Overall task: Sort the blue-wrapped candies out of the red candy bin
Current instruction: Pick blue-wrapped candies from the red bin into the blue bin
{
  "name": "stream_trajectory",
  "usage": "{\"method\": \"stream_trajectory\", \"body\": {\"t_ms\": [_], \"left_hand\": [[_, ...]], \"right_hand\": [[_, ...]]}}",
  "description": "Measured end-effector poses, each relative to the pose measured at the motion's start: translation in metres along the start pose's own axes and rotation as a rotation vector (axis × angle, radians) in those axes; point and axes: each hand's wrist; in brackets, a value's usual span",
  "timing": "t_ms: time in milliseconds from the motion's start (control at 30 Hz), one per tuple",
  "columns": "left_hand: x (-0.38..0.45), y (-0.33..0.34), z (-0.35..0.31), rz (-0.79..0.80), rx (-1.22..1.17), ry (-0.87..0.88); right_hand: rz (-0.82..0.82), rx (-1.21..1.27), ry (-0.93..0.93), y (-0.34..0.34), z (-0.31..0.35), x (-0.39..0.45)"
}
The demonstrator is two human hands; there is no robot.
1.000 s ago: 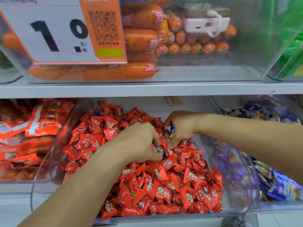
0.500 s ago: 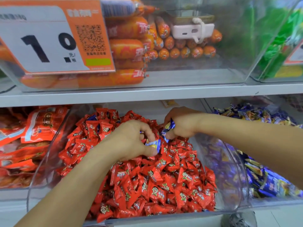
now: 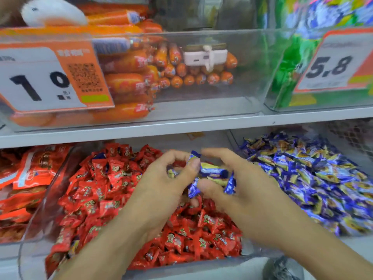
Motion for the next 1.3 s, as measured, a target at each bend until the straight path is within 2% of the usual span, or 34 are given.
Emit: {"method": "stream_trajectory", "body": {"t_ms": [67,167,267,433,567,633,700,833,900,967,1067,1133,1167,1300], "left_hand": [[0.0,0.015,-0.003,0.014,0.132,0.051],[0.006,0.044,-0.006,0.062,0.406,0.167],[0.017,0.083,-0.009,0.241,0.726,0.337],[0.037,0.156,0.0,0.465,1.001,0.296],[0.042,0.174,0.008,0.791,1.038,0.299],[0.034,0.17,0.008,0.739,1.1,0.425],[0.023,0.154,0.006,0.566,1.07,0.574],[-0.003,0.093,0.008,0.254,1.091,0.683],[-0.017,0.057,0.009,0.155,1.177,0.641],[-0.03,0.017,0.011,0.091,1.34,0.517],[-0.042,-0.04,0.012,0.102,1.675,0.133],[-0.049,-0.069,0.009,0.083,1.72,-0.158],[-0.053,-0.082,0.01,0.069,1.704,-0.236],[-0.057,-0.111,0.016,0.076,1.573,-0.232]], "right_hand": [[-0.002,0.065,-0.001,-0.02,-0.009,-0.005],[-0.123,0.087,0.037,-0.057,-0.034,-0.006],[-0.214,0.032,0.117,-0.1,-0.064,-0.008],[-0.16,-0.092,0.274,-0.153,-0.105,-0.02],[-0.05,-0.206,0.357,-0.181,-0.13,-0.033],[-0.031,-0.244,0.329,-0.185,-0.137,-0.038],[-0.094,-0.304,0.283,-0.182,-0.139,-0.04],[-0.211,-0.268,0.003,-0.149,-0.124,-0.035],[-0.204,-0.235,-0.151,-0.121,-0.104,-0.032],[-0.165,-0.207,-0.287,-0.089,-0.077,-0.029],[-0.024,-0.191,-0.44,-0.034,-0.039,-0.023],[0.113,-0.261,-0.461,0.004,-0.022,-0.015],[0.166,-0.324,-0.444,0.022,-0.017,-0.009],[0.27,-0.522,-0.359,0.069,0.006,0.028]]}}
Point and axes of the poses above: each hand's wrist, its own x-axis towards the middle knuckle, its own y-axis out of the palm, z = x × y, and after that the axes turned 6 degrees about y, right-handed
